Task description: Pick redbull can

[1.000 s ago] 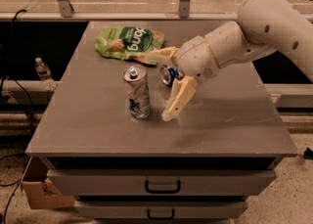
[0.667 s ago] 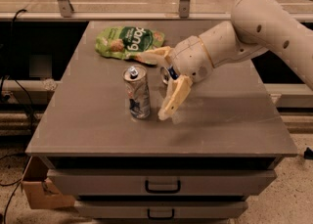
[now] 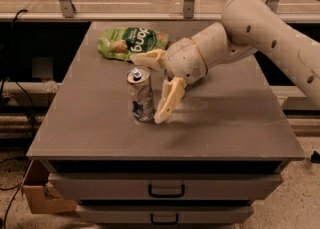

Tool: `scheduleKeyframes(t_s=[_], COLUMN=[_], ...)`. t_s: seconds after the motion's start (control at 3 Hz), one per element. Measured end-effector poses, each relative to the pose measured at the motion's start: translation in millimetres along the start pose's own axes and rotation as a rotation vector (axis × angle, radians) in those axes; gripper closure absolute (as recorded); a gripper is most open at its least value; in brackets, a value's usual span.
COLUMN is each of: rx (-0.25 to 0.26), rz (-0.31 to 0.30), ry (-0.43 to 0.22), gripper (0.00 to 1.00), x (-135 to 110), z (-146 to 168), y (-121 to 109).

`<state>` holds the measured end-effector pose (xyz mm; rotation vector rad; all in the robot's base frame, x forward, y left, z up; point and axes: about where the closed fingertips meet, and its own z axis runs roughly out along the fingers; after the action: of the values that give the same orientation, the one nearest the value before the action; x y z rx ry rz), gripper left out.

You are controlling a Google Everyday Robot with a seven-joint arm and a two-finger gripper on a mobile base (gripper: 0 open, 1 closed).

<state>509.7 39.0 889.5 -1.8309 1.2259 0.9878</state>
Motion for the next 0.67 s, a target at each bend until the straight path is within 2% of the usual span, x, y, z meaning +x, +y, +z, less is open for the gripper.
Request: scheduleKeyframes(t_s=[0.33,0.67], rx=[-0.028,-0.043], rz=[-0.010,-0.015], ry=[-0.007,-0.005], gripper=[0.00,0.18], x=[-4.8,-8.4], z=[6.4,10.4], y=[-0.3,0.5])
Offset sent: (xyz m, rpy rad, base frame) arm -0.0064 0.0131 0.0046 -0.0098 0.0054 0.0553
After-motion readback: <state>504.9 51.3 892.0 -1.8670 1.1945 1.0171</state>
